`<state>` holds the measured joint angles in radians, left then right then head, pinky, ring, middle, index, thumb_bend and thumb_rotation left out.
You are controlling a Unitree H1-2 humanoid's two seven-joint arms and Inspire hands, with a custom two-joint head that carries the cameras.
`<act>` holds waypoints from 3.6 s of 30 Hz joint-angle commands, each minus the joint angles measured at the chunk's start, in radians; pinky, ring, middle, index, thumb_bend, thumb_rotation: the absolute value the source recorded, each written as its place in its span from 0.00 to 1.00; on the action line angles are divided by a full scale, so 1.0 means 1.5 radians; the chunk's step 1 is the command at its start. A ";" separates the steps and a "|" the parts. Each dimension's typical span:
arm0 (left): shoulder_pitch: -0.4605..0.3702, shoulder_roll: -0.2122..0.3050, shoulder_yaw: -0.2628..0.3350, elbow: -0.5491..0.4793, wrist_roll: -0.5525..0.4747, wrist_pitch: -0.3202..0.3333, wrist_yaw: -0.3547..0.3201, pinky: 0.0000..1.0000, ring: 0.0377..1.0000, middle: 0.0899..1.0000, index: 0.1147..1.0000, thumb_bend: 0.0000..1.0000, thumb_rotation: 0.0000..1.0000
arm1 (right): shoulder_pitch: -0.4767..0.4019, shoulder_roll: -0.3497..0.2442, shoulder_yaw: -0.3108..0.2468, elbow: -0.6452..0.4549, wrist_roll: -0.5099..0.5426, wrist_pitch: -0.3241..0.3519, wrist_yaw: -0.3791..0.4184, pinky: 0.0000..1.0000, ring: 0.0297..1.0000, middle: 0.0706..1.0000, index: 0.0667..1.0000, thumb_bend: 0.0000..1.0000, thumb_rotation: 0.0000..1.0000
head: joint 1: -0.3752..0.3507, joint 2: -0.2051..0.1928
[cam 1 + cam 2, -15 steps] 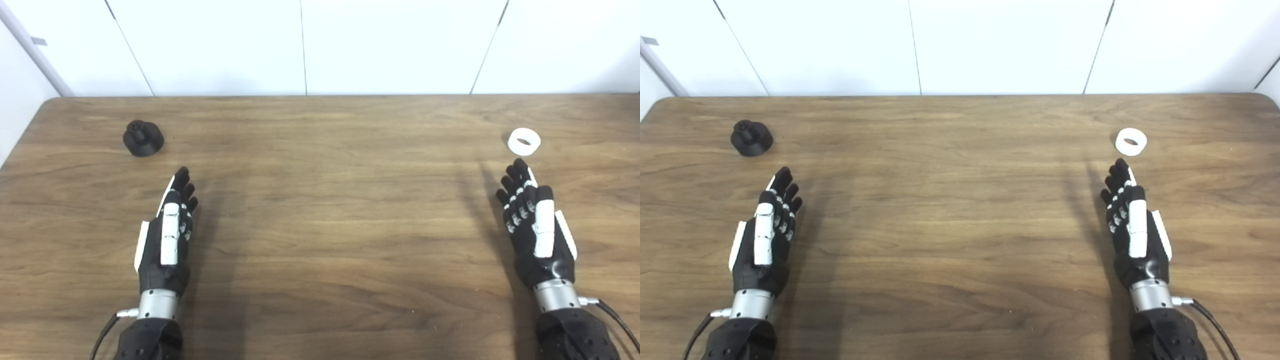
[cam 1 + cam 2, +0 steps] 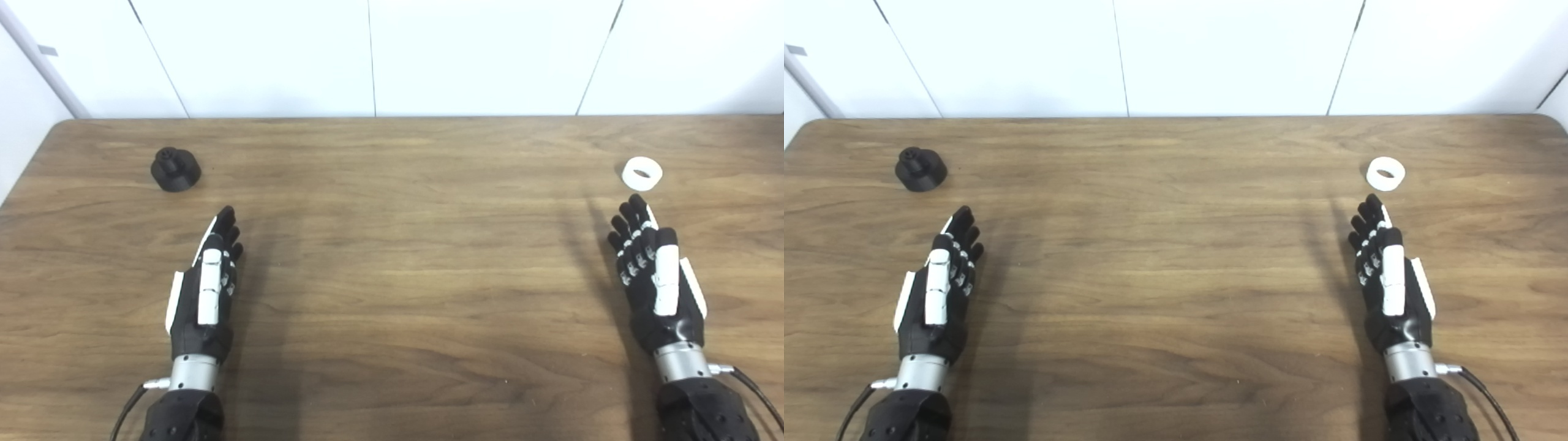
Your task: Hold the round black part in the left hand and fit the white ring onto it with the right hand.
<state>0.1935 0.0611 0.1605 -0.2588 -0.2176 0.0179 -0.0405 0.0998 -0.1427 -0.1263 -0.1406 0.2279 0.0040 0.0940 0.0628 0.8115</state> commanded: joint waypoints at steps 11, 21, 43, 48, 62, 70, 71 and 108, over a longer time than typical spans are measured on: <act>0.017 -0.025 -0.019 -0.011 0.026 -0.037 0.011 1.00 0.99 0.98 0.95 0.47 0.87 | 0.011 -0.020 -0.013 0.020 0.012 -0.016 0.013 1.00 0.99 0.99 0.98 0.57 1.00 | 0.113 -0.053; 0.020 -0.040 -0.051 0.039 0.059 -0.098 0.023 1.00 1.00 1.00 0.96 0.42 0.92 | 0.005 -0.046 -0.031 0.081 0.032 -0.057 0.050 1.00 0.98 0.98 0.98 0.56 0.99 | 0.204 -0.114; 0.020 -0.059 -0.066 0.101 0.071 -0.157 0.029 1.00 1.00 0.99 0.95 0.38 0.90 | -0.010 -0.056 -0.037 0.170 0.029 -0.125 0.074 1.00 0.98 0.98 0.98 0.57 0.97 | 0.237 -0.206; 0.019 -0.060 -0.067 0.111 0.077 -0.165 0.032 1.00 1.00 0.99 0.96 0.36 0.92 | -0.009 -0.058 -0.037 0.173 0.015 -0.129 0.072 1.00 0.97 0.97 0.98 0.53 0.98 | 0.237 -0.210; 0.013 -0.056 -0.058 0.053 0.224 -0.087 0.103 0.95 0.96 0.96 0.92 0.62 0.45 | -0.013 -0.055 -0.034 0.179 0.013 -0.129 0.071 1.00 0.96 0.96 0.98 0.51 0.99 | 0.208 -0.205; -0.035 -0.015 0.002 -0.029 0.289 0.027 0.129 0.97 0.93 0.91 0.89 0.71 0.20 | -0.014 -0.054 -0.031 0.187 0.015 -0.136 0.077 1.00 0.98 0.98 0.98 0.51 1.00 | 0.202 -0.202; -0.043 -0.007 0.011 -0.036 0.291 0.041 0.128 0.98 0.94 0.91 0.89 0.72 0.19 | -0.014 -0.054 -0.031 0.188 0.016 -0.138 0.079 1.00 0.98 0.98 0.98 0.50 1.00 | 0.202 -0.201; -0.345 0.302 -0.039 0.161 0.556 0.291 0.072 1.00 1.00 0.98 0.80 0.97 0.36 | 0.000 -0.033 -0.025 0.165 0.022 -0.126 0.071 1.00 0.95 0.96 0.97 0.53 0.96 | 0.180 -0.191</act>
<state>-0.2659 0.4642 0.0996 -0.0172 0.5870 0.4549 0.0585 0.0317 -0.2543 -0.1906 0.0423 0.2531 -0.1865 0.2050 0.3329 0.5246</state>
